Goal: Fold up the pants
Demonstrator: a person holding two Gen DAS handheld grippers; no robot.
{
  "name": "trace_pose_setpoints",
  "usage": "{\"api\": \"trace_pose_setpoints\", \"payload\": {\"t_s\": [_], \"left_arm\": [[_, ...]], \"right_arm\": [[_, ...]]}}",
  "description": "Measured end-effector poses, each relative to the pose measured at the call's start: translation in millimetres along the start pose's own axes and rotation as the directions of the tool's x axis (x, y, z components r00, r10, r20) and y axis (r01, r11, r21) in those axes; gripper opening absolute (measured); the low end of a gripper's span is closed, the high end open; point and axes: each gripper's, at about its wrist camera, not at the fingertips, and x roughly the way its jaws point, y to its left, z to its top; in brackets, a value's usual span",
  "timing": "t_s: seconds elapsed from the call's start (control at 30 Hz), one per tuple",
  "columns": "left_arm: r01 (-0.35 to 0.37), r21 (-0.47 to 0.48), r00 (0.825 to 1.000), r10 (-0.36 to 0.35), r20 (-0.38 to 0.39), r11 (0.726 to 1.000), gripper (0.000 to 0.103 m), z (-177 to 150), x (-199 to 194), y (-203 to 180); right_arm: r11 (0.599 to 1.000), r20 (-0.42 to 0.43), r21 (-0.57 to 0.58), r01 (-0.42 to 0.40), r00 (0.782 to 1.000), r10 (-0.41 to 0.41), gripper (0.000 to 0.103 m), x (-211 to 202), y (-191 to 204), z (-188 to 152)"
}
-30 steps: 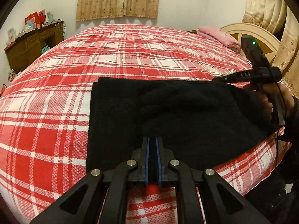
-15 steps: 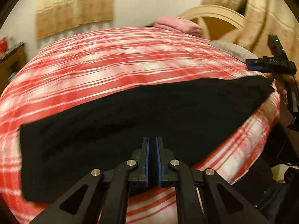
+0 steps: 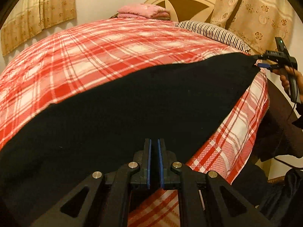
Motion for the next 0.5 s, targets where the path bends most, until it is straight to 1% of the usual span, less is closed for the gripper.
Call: {"api": "trace_pose_setpoints", "payload": {"t_s": [0.07, 0.13, 0.2, 0.27, 0.33, 0.43, 0.5], "left_arm": [[0.004, -0.016, 1.0, -0.004, 0.003, 1.0, 0.007, -2, 3, 1], [0.018, -0.034, 1.0, -0.017, 0.015, 0.999, 0.007, -4, 1, 3], [0.034, -0.055, 0.999, -0.033, 0.016, 0.998, 0.007, -4, 0, 6], [0.046, -0.069, 0.999, -0.045, 0.016, 0.997, 0.007, -4, 1, 8], [0.052, -0.074, 0.999, -0.051, 0.016, 0.996, 0.007, -4, 2, 8], [0.055, -0.073, 0.998, -0.054, 0.017, 0.996, 0.007, -4, 2, 7], [0.051, -0.068, 0.999, -0.05, 0.018, 0.996, 0.007, -4, 2, 5]], "right_arm": [[0.999, -0.009, 0.039, -0.035, 0.999, 0.035, 0.051, 10, -8, 7], [0.998, -0.005, 0.06, -0.019, 1.0, 0.019, 0.024, 16, -12, 9], [0.998, -0.004, 0.065, -0.02, 1.0, 0.02, 0.011, 24, -14, 11], [0.998, 0.013, 0.048, -0.046, 0.999, 0.045, 0.008, 22, -12, 14], [0.994, 0.068, 0.014, -0.109, 0.992, 0.108, 0.008, 6, -5, 19], [0.984, 0.182, -0.048, -0.17, 0.967, 0.176, 0.008, -31, 4, 23], [0.979, 0.213, -0.059, -0.193, 0.956, 0.202, 0.008, -44, 0, 19]]}}
